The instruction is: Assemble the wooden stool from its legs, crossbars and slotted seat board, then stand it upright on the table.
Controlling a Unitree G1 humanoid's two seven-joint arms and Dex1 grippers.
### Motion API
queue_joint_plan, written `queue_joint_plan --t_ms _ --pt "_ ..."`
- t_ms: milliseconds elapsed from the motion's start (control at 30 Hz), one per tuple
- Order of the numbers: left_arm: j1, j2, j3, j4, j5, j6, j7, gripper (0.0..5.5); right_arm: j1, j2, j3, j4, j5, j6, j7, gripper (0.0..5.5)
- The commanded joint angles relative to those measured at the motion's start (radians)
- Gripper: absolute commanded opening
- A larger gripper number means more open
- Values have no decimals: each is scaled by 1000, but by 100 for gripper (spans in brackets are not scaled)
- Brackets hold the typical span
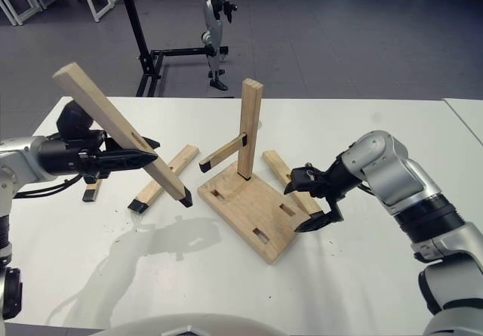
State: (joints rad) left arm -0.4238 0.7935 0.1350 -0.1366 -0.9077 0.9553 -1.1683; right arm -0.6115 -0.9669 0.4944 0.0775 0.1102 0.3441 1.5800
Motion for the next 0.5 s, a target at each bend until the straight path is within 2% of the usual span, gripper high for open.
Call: queue_joint_plan --t_ms 33,133,267,500 --pt "22 -81 -3 21 49 -58 99 206 -28 51 -75 -27 30 66 -59 550" --pt "54 -187 -39 20 131 -156 214 206 -65 140 -168 2 58 139 -191 550" --pt "125 -222 -142 3 276 -300 225 206 -75 216 -267 6 86 193 -334 550" --pt "186 -311 -183 -1 353 -390 306 206 -15 232 -328 -7 79 226 -469 550"
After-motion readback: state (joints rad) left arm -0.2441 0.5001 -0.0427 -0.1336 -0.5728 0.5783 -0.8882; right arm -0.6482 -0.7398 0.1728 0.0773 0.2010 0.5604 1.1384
